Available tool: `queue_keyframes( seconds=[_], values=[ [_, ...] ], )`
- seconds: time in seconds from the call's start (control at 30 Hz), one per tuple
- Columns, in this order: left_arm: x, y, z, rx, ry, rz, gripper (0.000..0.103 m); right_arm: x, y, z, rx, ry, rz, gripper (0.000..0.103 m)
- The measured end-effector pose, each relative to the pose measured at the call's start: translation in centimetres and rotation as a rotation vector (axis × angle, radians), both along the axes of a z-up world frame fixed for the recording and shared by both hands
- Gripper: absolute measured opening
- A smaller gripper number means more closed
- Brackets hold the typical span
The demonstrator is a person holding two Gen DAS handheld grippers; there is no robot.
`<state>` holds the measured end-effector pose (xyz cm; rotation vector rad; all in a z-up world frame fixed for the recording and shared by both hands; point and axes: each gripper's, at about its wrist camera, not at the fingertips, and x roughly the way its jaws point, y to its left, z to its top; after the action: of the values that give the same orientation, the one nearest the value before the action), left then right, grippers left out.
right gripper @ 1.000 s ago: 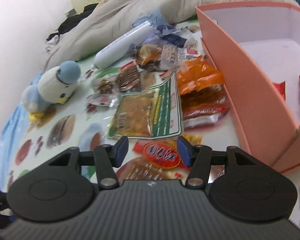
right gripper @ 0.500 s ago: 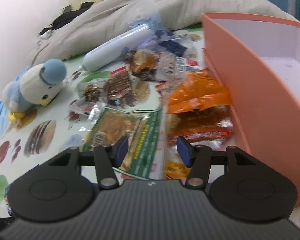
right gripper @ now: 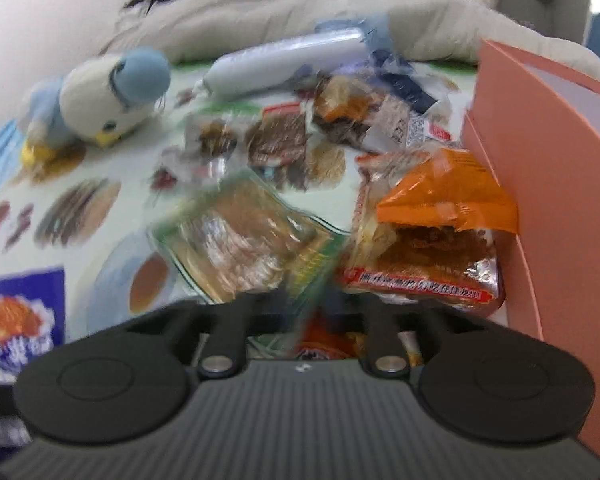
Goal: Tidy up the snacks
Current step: 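Close the left tool on the blue bag while the right tool grasps the green-labeled clear pack, then carry both packs over the pink box and open both tools to drop them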
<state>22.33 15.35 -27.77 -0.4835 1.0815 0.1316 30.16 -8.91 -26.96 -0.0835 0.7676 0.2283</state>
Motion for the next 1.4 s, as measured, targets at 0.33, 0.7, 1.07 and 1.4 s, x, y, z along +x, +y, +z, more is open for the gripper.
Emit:
queue_keyframes(
  seconds=[0.33,0.7,1.07,1.4],
  values=[
    [-0.4,-0.1,1.4,0.020,-0.019,-0.004,0.050,-2.5,-0.5,4.6,0.089,-0.072,0.064,0.003],
    [-2.6,-0.8,5.5,0.051,-0.085,-0.012,0.049,-7.6,-1.7,10.2,0.181,-0.101,0.103,0.003],
    [-6.0,-3.3,9.8,0.054,-0.168,-0.056,0.048,-12.7,-4.3,13.3,0.218,-0.118,0.091,0.003],
    [-8.0,-7.2,11.4,0.042,-0.190,-0.126,0.048,-16.0,-7.2,14.4,0.220,-0.128,0.062,0.003]
  ],
)
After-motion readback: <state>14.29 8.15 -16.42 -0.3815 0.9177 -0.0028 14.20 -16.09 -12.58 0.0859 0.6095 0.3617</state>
